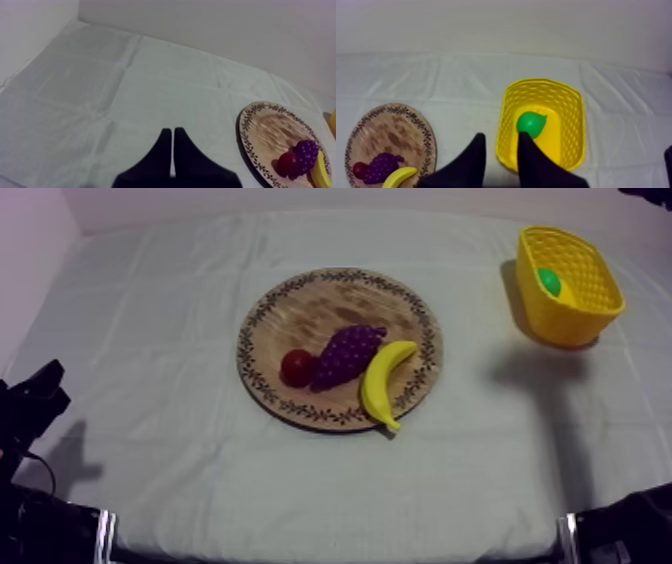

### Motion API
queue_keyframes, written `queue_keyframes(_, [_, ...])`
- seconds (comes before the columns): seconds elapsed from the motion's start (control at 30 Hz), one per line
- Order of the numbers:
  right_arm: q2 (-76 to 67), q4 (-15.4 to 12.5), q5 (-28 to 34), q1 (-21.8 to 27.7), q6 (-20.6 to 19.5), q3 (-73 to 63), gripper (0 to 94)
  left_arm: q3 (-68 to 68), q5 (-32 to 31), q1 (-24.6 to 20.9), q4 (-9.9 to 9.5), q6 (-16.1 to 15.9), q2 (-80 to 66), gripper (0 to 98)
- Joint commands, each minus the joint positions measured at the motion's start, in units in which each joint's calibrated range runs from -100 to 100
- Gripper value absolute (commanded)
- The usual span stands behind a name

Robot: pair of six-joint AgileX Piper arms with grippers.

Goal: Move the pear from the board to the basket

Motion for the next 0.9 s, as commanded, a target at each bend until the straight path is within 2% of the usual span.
queue_keyframes(0.0, [-10.6, -0.1, -1.6, 0.3, -1.2, 7.9, 8.4, 0.0, 0.0, 0.0, 0.02, 0.0, 0.0, 0.1])
queue_keyframes(0.13, [-17.8, 0.5, -4.4, 0.7, -2.0, 15.8, 4.2, 0.0, 0.0, 0.0, 0.02, 0.0, 0.0, 0.1])
queue_keyframes(0.43, [-34.3, 4.0, -15.0, 0.0, -4.2, 40.9, 0.6, 0.0, 0.0, 0.0, 0.02, 0.0, 0.0, 0.1])
queue_keyframes(0.6, [-42.4, 5.7, -16.2, -1.0, -5.2, 51.5, 0.4, 0.0, 0.0, 0.0, 0.02, 0.0, 0.0, 0.1])
queue_keyframes(0.87, [-52.3, 5.6, -14.8, -1.4, -5.5, 60.7, 0.4, 0.0, 0.0, 0.0, 0.02, 0.0, 0.0, 0.1])
